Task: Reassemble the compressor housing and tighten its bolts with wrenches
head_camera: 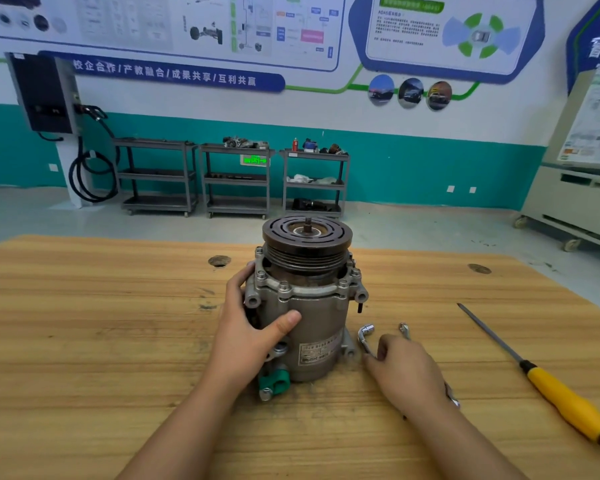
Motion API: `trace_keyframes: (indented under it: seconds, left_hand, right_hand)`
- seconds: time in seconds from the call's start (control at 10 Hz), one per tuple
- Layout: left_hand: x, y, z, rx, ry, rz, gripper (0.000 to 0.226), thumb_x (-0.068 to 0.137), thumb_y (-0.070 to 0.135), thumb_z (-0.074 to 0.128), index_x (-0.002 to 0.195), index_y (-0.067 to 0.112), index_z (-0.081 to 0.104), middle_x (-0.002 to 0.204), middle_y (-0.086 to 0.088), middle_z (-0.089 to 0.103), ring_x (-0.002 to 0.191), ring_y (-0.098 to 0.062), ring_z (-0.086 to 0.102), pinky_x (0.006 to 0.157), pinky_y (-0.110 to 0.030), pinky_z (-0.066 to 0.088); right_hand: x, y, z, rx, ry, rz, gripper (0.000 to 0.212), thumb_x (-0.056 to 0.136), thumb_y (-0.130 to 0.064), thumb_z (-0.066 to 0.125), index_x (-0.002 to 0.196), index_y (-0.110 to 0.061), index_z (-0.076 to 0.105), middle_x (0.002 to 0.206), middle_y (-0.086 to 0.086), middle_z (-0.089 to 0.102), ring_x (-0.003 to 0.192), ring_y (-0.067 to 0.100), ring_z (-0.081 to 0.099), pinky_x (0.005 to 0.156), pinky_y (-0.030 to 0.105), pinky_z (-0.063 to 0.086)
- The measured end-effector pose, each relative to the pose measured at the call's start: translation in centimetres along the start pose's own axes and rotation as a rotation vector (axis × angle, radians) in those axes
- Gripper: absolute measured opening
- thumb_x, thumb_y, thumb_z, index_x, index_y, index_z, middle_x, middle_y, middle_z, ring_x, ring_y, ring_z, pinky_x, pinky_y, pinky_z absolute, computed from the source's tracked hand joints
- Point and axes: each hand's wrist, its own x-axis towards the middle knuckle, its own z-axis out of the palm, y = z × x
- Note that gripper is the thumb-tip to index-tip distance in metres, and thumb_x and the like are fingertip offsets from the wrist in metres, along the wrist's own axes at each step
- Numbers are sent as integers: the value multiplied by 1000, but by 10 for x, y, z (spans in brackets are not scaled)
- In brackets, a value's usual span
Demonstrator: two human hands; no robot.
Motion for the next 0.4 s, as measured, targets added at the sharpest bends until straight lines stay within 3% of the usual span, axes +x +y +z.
trace_keyframes:
  seconds: [0.1,0.2,0.4]
  left_hand:
    - [3,-4,-3,49,5,8,78,46,65,71,109,74,26,127,22,50,114,-1,50,85,-22,40]
    - [7,-6,-8,128,-26,7,77,55,55,77,108,73,23,128,18,50,115,-6,50,90,-28,39]
    - [4,-3,-12,253,-51,19,84,72,36,77,128,57,19,120,36,39,113,2,42,87,-20,37]
  right_hand:
    - [-1,0,4,-59,31,-24,23,87,-44,50,78,-23,45,85,-2,63,84,22,61,59,26,37]
    - [-4,0,1,-97,17,-45,25,88,-46,48,80,-22,45,87,-2,63,84,21,61,58,26,36]
    - [-23,-2,-20,-164,-83,-36,25,89,-45,45,86,-22,53,92,-3,62,89,18,61,68,28,42]
